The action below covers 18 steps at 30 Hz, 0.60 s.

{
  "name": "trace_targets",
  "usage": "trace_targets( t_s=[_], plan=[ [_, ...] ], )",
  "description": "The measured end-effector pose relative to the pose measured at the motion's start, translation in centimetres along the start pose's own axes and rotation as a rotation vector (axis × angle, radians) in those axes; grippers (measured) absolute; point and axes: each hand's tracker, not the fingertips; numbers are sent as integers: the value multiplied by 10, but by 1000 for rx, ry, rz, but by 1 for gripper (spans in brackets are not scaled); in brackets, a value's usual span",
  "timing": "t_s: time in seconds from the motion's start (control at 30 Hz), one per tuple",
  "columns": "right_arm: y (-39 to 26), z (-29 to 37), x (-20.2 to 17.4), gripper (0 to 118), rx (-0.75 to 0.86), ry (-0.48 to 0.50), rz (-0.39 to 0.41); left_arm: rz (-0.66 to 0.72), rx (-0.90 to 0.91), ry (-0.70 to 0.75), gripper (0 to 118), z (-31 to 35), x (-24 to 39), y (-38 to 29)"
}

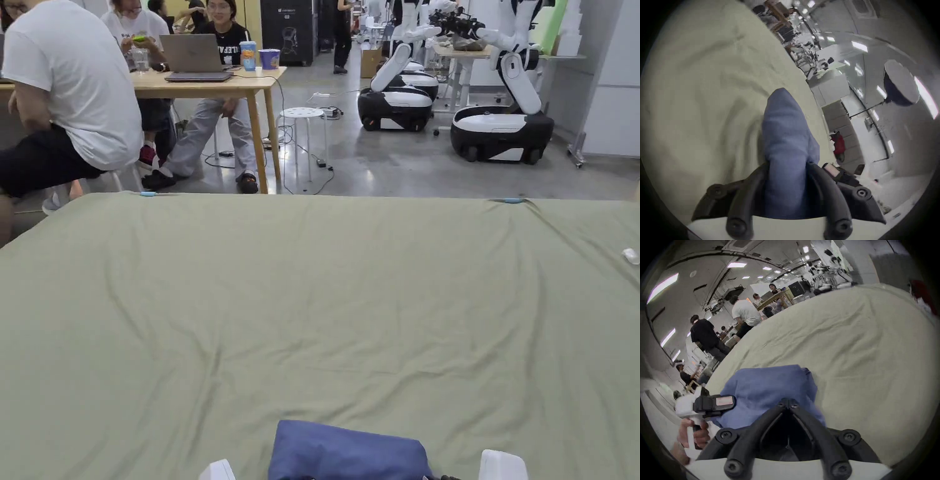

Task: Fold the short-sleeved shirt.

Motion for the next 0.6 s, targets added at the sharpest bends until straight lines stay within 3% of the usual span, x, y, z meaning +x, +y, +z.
trace_targets(
  t_s=[0.13, 0.3, 0.6],
  plan=[
    [11, 0, -39, 0, 32, -25, 146, -82, 29, 66, 23, 39, -9, 40],
    [18, -24, -101, 0, 45, -62, 268, -139, 88, 181, 23, 109, -44, 96],
    [18, -94, -218, 0, 47, -17, 371, -136, 136, 317, 23, 231, -134, 187]
  ],
)
